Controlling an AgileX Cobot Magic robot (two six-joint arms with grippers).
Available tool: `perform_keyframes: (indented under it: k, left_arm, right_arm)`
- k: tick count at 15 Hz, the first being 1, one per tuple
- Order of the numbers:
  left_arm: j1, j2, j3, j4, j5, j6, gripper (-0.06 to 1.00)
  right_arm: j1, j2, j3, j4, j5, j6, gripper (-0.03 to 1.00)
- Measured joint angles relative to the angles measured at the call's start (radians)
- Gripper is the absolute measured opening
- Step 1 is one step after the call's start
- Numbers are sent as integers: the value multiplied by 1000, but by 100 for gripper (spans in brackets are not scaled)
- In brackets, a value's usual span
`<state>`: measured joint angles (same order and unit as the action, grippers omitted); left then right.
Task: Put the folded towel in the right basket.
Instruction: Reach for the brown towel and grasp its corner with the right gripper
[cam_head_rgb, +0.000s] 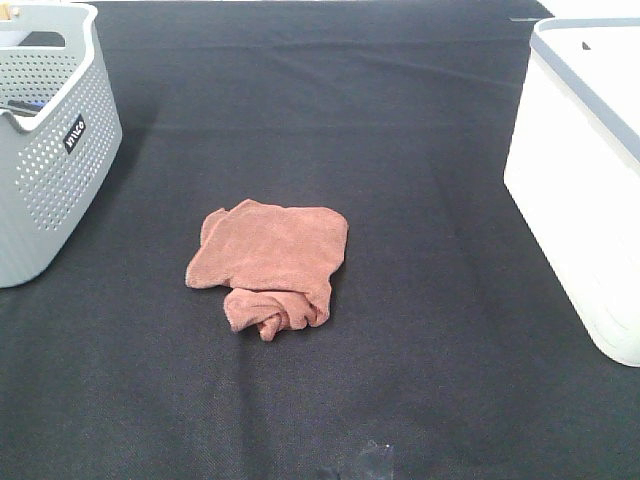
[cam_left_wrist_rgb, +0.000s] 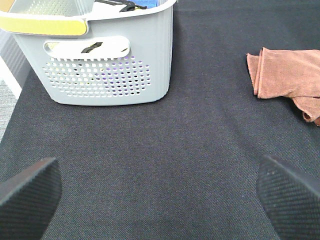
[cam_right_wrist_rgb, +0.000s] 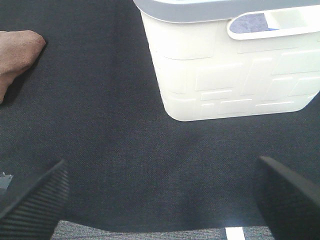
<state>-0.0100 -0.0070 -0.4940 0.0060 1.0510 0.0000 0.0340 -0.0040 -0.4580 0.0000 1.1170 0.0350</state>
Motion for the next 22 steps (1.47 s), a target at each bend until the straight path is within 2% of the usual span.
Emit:
perform_keyframes:
  k: [22]
  left_arm:
    - [0,0,0,0,0,0,99]
  right_arm:
    - [0,0,0,0,0,0,96]
